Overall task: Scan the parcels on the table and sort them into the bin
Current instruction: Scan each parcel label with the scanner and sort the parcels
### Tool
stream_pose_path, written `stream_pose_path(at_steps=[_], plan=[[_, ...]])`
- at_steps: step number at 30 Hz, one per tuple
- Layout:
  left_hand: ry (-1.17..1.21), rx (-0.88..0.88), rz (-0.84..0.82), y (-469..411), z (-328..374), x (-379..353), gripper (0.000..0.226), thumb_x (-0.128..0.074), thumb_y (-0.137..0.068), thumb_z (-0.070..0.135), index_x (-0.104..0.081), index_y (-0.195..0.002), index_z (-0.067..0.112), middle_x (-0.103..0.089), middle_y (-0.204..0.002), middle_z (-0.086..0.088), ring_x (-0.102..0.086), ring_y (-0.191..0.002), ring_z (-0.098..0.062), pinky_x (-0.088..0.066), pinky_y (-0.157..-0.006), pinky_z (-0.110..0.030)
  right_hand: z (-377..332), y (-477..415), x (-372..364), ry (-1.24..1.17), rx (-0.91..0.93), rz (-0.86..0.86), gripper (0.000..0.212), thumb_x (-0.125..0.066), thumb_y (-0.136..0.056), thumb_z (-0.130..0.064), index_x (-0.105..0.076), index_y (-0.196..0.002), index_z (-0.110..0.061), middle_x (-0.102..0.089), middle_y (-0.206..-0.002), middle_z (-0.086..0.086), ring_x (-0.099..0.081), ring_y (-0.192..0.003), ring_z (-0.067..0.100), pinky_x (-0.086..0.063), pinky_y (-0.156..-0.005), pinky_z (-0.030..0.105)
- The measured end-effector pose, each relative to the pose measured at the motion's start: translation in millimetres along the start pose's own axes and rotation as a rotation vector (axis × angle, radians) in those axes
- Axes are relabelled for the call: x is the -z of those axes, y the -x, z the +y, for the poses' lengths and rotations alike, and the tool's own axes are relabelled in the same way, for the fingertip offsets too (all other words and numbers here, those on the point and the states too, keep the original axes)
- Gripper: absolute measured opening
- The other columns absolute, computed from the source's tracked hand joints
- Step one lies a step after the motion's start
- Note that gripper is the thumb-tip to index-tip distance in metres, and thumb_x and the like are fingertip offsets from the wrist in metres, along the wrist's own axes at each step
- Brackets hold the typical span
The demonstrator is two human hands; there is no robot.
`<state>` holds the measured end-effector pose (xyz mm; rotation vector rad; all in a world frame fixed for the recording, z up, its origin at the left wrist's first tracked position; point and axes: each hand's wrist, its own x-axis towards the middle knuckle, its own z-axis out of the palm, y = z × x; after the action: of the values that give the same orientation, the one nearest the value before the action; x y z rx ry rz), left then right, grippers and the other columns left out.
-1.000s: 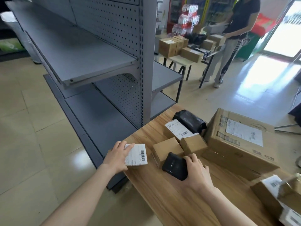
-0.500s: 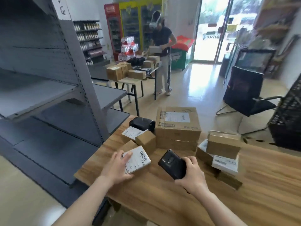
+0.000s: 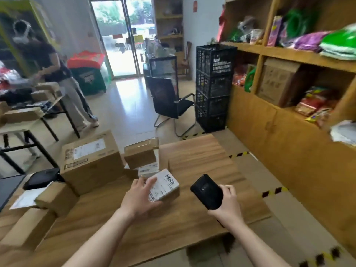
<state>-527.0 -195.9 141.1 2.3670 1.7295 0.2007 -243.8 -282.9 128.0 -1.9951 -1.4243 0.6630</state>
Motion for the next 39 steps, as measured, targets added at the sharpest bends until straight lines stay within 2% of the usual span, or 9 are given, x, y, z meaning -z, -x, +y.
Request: stream_pose_path(at_steps=[3, 6, 10, 15, 21, 25, 32, 35, 39], plan=[[0.011, -0.133, -0.046, -29.9, 68.8, -22.3, 0.093, -0.059, -0.070, 0.073, -0.021, -0.148, 0.039, -0.031, -0.142, 0.001, -0.029, -0.130, -0.020, -0.044, -0.102, -0.038, 49.3, 17.2, 45.2, -0.037, -0.139, 0.123, 0.082, -0.087, -0.056, -0.019, -0.049, -0.128, -0.020, -0.037, -0.123, -0.006, -0.050, -0.100, 0.013, -0.052, -0.085, 0.032], [-0.003, -0.284, -0.089, -59.1, 136.6, -43.9, 0.092, -0.058, -0.072, 0.074, -0.022, -0.148, 0.038, -0.033, -0.139, 0.002, -0.031, -0.127, -0.020, -0.045, -0.100, -0.039, 95.2, 35.2, 85.8, -0.034, -0.265, 0.212, 0.080, -0.085, -0.061, -0.019, -0.045, -0.131, -0.018, -0.034, -0.126, -0.006, -0.046, -0.096, 0.010, -0.044, -0.074, 0.022], [0.013, -0.481, -0.172, -93.0, 228.9, -74.4, 0.091, -0.055, -0.072, 0.077, -0.022, -0.148, 0.038, -0.032, -0.139, 0.004, -0.032, -0.123, -0.019, -0.048, -0.096, -0.038, 145.9, 59.1, 135.0, 0.022, -0.467, 0.317, 0.086, -0.083, -0.062, -0.030, -0.040, -0.136, -0.019, -0.033, -0.132, -0.005, -0.049, -0.099, 0.012, -0.046, -0.077, 0.024], [0.025, -0.692, -0.255, -133.7, 351.0, -114.6, 0.090, -0.057, -0.073, 0.075, -0.023, -0.147, 0.036, -0.031, -0.137, 0.006, -0.031, -0.125, -0.018, -0.045, -0.098, -0.035, 206.6, 74.2, 190.5, 0.014, -0.644, 0.460, 0.071, -0.082, -0.062, -0.022, -0.047, -0.124, -0.019, -0.036, -0.121, -0.005, -0.047, -0.094, 0.010, -0.041, -0.077, 0.021], [0.085, -0.883, -0.343, -169.3, 487.0, -158.5, 0.088, -0.059, -0.073, 0.071, -0.027, -0.146, 0.034, -0.033, -0.137, 0.006, -0.030, -0.127, -0.018, -0.045, -0.097, -0.036, 271.8, 87.7, 248.0, 0.075, -0.847, 0.551, 0.083, -0.077, -0.050, -0.037, -0.046, -0.127, -0.030, -0.031, -0.110, -0.013, -0.056, -0.101, 0.015, -0.053, -0.085, 0.040], [0.063, -1.052, -0.413, -167.2, 567.7, -190.1, 0.084, -0.060, -0.074, 0.067, -0.029, -0.145, 0.033, -0.034, -0.134, 0.006, -0.032, -0.124, -0.019, -0.048, -0.089, -0.034, 304.9, 111.6, 275.1, 0.067, -0.963, 0.636, 0.081, -0.079, -0.052, -0.036, -0.047, -0.126, -0.024, -0.032, -0.112, -0.010, -0.056, -0.101, 0.017, -0.052, -0.085, 0.038], [-0.031, -1.252, -0.534, -117.2, 695.7, -247.5, 0.087, -0.059, -0.071, 0.067, -0.026, -0.145, 0.034, -0.031, -0.129, 0.006, -0.030, -0.120, -0.019, -0.048, -0.090, -0.036, 364.9, 175.1, 307.5, -0.019, -1.189, 0.709, 0.084, -0.075, -0.061, -0.040, -0.039, -0.135, -0.028, -0.034, -0.128, -0.009, -0.051, -0.117, 0.017, -0.046, -0.093, 0.042], [-0.066, -1.312, -0.569, -83.7, 756.8, -273.1, 0.088, -0.059, -0.070, 0.066, -0.025, -0.145, 0.035, -0.031, -0.127, 0.005, -0.032, -0.118, -0.021, -0.048, -0.090, -0.038, 406.1, 207.4, 328.7, -0.080, -1.247, 0.763, 0.084, -0.074, -0.056, -0.043, -0.041, -0.132, -0.030, -0.032, -0.127, -0.011, -0.053, -0.114, 0.018, -0.046, -0.096, 0.049], [-0.109, -1.371, -0.599, -42.4, 823.4, -306.3, 0.089, -0.059, -0.069, 0.064, -0.023, -0.145, 0.036, -0.030, -0.126, 0.003, -0.031, -0.117, -0.022, -0.047, -0.094, -0.041, 459.2, 249.4, 358.4, -0.096, -1.310, 0.824, 0.085, -0.076, -0.053, -0.040, -0.043, -0.130, -0.029, -0.031, -0.117, -0.012, -0.055, -0.108, 0.018, -0.049, -0.092, 0.046]])
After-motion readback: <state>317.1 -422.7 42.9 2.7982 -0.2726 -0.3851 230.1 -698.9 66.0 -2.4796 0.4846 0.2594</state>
